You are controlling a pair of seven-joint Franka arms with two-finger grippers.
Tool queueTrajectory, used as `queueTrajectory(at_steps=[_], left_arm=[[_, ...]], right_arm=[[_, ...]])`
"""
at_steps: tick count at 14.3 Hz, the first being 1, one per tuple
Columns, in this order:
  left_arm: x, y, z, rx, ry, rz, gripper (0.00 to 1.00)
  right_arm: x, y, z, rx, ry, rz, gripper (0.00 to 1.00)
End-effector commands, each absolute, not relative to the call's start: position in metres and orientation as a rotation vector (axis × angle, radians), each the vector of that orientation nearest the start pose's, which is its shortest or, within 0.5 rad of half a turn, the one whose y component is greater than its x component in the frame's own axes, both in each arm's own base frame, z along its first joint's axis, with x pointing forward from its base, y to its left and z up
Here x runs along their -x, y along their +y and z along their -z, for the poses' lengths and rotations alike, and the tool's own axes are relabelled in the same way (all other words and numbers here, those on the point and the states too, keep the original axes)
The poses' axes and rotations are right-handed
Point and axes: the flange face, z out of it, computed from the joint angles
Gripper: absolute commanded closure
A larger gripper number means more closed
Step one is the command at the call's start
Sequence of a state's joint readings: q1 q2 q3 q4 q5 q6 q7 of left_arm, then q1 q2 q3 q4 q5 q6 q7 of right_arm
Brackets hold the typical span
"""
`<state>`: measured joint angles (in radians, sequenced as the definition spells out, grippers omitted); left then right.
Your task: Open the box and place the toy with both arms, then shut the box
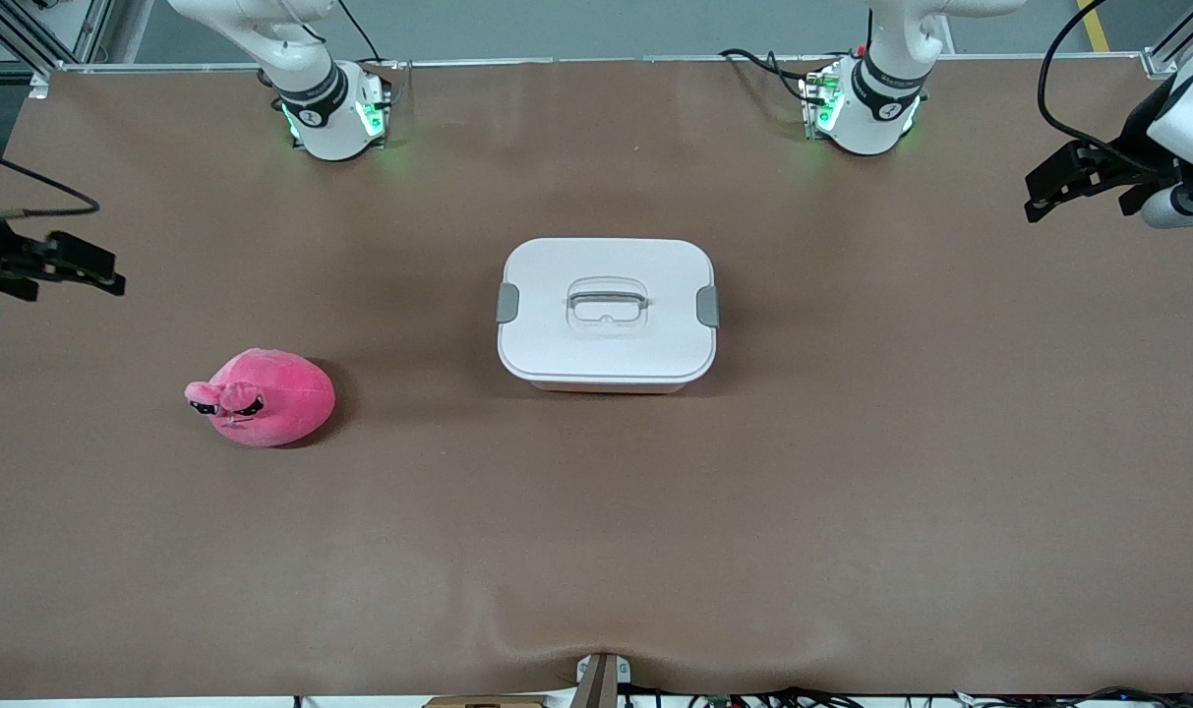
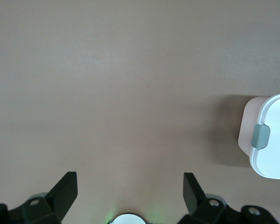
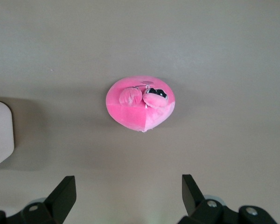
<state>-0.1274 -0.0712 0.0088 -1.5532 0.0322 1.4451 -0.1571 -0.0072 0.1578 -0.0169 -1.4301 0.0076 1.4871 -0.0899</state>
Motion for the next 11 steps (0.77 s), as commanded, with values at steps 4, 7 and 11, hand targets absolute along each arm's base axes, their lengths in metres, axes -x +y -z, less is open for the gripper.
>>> queueTrajectory(at_steps=[4, 7, 11], left_arm=[[-0.509, -0.059, -0.663, 3.104, -0.082, -0.1, 0.0], [-0.507, -0.069, -0.662, 3.095, -0.118, -0.111, 0.0], [-0.506, -0.106, -0.648, 3.072, -0.206, -0.151, 0.0]], right_arm=[[-0.608, -0.001, -0.515, 3.159, -0.121, -0.101, 0.0], [-0.614, 0.001, -0.471, 3.161, -0.132, -0.048, 0.0], [-0.626, -0.002, -0.423, 3.16, -0.13, -0.043, 0.0]])
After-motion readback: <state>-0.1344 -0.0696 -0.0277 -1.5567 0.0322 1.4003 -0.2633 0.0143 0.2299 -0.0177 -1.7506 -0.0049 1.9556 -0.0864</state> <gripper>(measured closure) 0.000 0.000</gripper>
